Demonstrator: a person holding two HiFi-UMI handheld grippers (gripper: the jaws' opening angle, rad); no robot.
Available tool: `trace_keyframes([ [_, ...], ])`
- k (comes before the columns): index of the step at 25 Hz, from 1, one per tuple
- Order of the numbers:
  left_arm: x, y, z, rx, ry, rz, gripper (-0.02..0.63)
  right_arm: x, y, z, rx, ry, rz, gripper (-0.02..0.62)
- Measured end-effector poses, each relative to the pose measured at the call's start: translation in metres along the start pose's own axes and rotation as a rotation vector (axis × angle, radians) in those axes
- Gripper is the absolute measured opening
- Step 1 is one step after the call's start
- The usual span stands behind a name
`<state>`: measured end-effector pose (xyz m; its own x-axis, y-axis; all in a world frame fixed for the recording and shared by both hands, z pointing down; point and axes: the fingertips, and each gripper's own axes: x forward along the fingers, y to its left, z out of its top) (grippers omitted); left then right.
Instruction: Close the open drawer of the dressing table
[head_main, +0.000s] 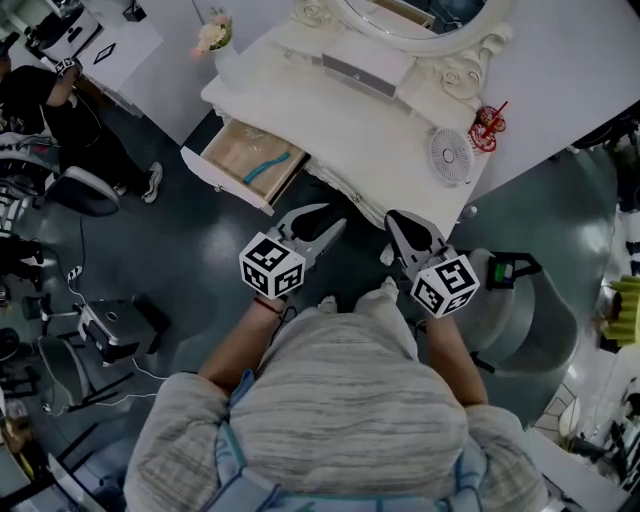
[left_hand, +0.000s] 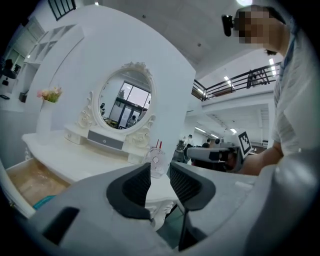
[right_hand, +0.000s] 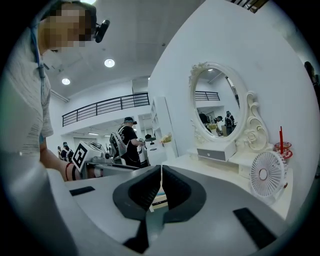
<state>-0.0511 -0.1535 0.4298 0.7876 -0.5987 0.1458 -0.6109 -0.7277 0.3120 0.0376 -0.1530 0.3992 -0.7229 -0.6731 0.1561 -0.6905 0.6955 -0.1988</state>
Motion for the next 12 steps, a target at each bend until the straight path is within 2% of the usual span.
trace_keyframes([
  [7, -0.025, -0.01, 0.023, 0.038, -0.061, 0.022, 0.057, 0.007, 0.02, 0.01, -0.004, -0.019, 0.049, 0.011],
  [12, -0.036, -0.013, 0.039, 0.055, -0.102, 0.032, 0.025, 0.007, 0.03, 0.018, -0.031, -0.024, 0.072, 0.009],
])
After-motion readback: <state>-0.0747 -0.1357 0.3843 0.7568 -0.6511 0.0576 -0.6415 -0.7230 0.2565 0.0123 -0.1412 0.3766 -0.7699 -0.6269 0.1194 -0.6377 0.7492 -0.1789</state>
